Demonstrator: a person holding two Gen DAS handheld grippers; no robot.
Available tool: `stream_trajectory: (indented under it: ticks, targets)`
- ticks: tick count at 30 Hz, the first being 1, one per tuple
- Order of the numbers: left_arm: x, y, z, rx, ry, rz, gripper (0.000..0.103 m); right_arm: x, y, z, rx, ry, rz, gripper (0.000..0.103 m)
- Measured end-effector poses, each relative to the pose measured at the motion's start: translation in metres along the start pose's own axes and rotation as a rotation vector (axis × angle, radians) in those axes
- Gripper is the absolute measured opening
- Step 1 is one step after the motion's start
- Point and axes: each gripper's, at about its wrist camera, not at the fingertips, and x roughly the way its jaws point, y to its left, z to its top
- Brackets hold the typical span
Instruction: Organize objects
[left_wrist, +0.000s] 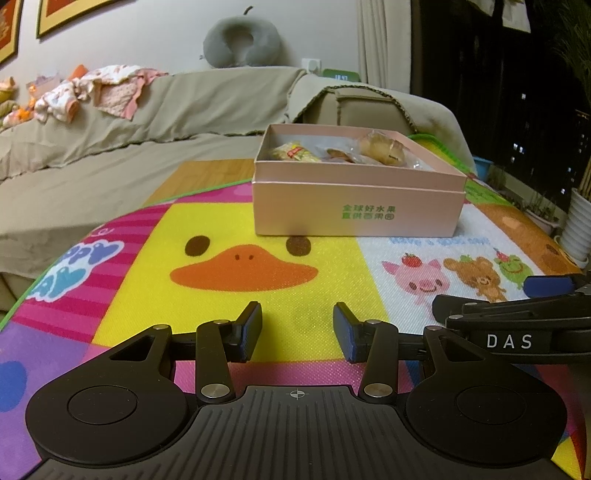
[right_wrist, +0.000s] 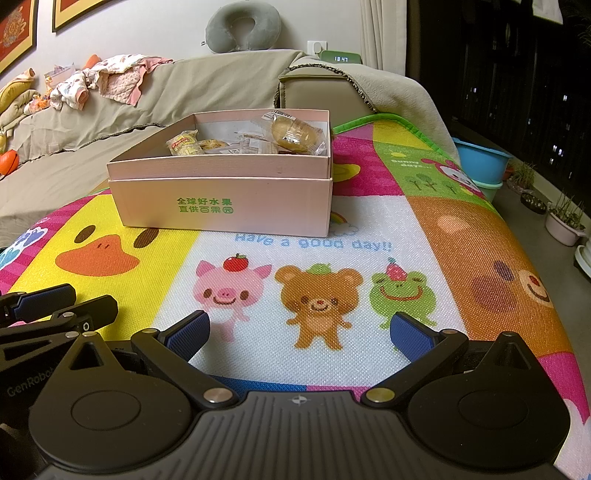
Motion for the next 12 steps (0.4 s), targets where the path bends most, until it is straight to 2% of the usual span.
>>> stream_trajectory:
  ticks: [12]
  targets:
    - [-0.0003,-0.0015,-0.0002,-0.004,0.0,-0.004,0.048,-0.0005,0.0003,-0.0004,0.0,-0.001,0.0,0.103]
